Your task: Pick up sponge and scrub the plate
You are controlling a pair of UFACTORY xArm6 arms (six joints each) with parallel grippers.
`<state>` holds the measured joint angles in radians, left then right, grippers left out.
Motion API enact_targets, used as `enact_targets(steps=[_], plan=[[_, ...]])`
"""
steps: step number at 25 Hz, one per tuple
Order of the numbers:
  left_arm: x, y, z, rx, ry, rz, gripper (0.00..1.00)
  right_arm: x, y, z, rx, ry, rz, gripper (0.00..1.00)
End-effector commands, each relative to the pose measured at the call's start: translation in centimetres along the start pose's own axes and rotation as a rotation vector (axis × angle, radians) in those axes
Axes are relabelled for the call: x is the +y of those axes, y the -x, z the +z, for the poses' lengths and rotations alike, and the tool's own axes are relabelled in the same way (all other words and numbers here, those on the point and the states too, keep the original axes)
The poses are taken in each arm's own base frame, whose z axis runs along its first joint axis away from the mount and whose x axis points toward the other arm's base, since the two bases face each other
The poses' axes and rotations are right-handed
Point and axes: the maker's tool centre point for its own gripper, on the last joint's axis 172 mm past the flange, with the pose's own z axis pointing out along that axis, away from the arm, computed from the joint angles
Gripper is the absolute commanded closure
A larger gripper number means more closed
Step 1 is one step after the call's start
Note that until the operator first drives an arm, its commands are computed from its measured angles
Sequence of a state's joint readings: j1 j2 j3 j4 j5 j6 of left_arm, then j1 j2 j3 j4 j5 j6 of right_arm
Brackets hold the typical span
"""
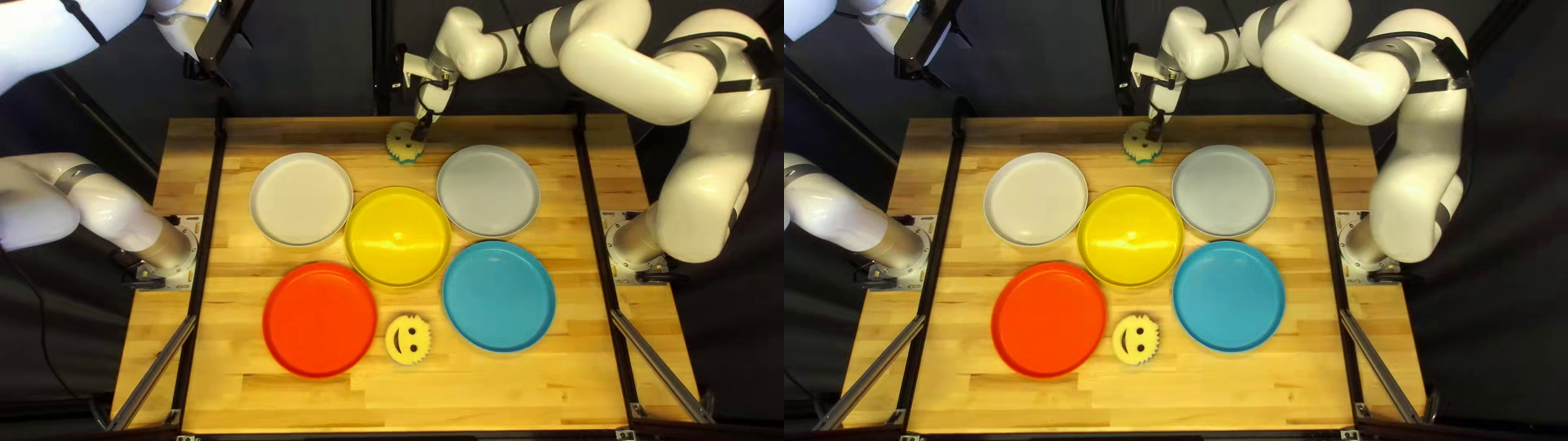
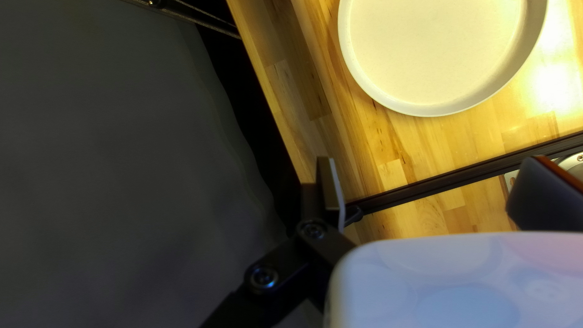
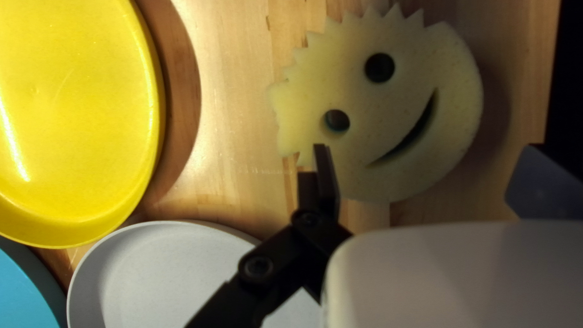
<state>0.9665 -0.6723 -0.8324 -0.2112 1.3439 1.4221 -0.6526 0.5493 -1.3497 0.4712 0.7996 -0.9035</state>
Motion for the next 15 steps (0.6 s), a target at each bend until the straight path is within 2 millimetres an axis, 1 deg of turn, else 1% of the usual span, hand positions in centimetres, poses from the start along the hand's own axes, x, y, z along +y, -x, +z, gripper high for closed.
enact_targets(steps=[1,2,3,5,6,7,13,15], plan=[[0.00,0.00,0.00,0.000,0.000,0.000,0.00,0.04,-0.12,-0.06,-0.002,-0.004,0.001,0.23],[0.00,0.00,0.00,0.000,0.000,0.000,0.00,0.08,-0.14,-0.05,-0.003,-0.005,0.001,0.39],[0.00,0.00,0.00,0.000,0.000,0.000,0.00,0.14,-0.19,-0.01,-0.003,-0.006,0.002,0.46],[0.00,0.00,0.00,0.000,0.000,0.000,0.00,0.19,-0.29,0.05,-0.004,-0.009,0.002,0.65],[0.00,0.00,0.00,0.000,0.000,0.000,0.00,0.21,-0.31,0.08,-0.004,-0.010,0.002,0.85],[0.00,0.00,0.00,0.000,0.000,0.000,0.00,0.23,-0.33,0.11,-0.004,-0.011,0.001,0.92],[0.00,0.00,0.00,0.000,0.000,0.000,0.00,0.48,-0.40,0.51,-0.008,-0.017,-0.001,0.99],[0.00,0.00,0.00,0.000,0.000,0.000,0.00,0.41,-0.38,0.48,-0.009,-0.018,-0.003,1.00]])
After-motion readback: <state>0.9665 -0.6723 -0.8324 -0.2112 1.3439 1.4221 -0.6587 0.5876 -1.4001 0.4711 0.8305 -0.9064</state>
